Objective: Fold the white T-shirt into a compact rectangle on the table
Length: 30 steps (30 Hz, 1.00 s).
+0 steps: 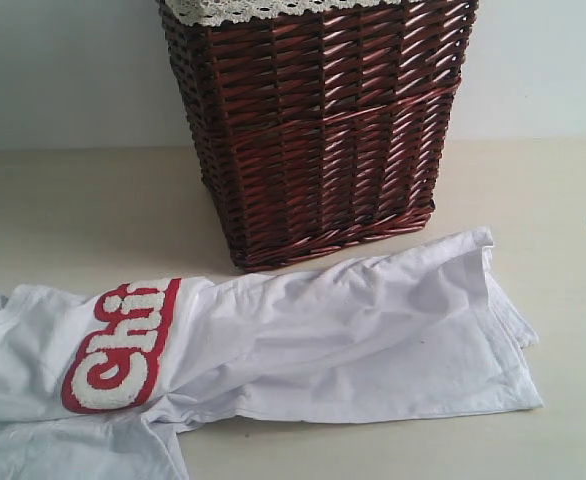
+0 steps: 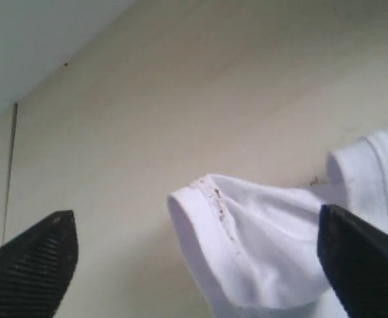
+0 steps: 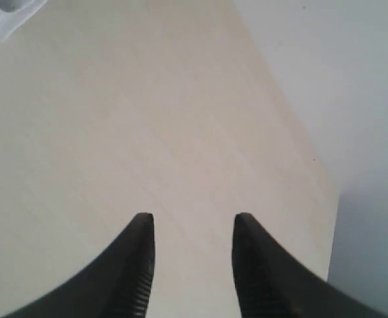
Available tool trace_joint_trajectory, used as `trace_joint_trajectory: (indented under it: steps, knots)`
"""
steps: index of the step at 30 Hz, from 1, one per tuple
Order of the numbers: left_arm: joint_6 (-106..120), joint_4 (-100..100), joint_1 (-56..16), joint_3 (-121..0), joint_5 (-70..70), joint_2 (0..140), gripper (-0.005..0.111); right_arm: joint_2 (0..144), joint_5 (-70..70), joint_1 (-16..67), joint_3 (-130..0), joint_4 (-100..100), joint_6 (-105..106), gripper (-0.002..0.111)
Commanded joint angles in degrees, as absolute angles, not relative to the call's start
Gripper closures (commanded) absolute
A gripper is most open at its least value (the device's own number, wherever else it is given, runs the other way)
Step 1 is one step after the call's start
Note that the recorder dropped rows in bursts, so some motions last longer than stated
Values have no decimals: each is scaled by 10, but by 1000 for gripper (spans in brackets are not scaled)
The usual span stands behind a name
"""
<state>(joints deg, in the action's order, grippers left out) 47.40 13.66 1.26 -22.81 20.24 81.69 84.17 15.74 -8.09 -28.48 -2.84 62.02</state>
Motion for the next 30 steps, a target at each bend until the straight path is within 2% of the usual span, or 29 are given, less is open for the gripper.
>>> trace_joint_trajectory:
  steps: [1, 4, 6, 7, 10, 13, 17, 22, 24, 27, 30]
  knots:
    - [458, 143, 13, -233, 237, 804, 4, 811, 164, -83, -284, -28, 613, 69]
    - [459, 132, 13, -233, 239, 762, 4, 764, 159, -83, -284, -28, 612, 70]
    - [458, 107, 13, -233, 239, 709, 10, 716, 144, -83, -284, -28, 612, 77]
    - [458, 98, 13, -233, 239, 675, 17, 686, 129, -83, -284, -28, 612, 83]
    - [445, 107, 13, -233, 239, 561, 46, 585, 82, -83, -284, -41, 580, 96]
    - [400, 195, 13, -233, 221, 449, 60, 479, 40, -83, -284, -82, 489, 106]
    - [389, 305, 13, -233, 131, 323, 59, 359, -54, -83, -284, -109, 405, 108]
    - [390, 307, 13, -233, -118, 222, 57, 255, -262, -83, -284, -107, 393, 108]
    - [390, 286, 17, -232, -217, 201, 57, 230, -304, -83, -284, -116, 393, 108]
    - [411, 259, 32, -208, -270, 186, 57, 199, -315, -89, -284, -116, 399, 108]
    - [420, 233, 61, -163, -271, 183, 57, 164, -315, -130, -284, -116, 411, 108]
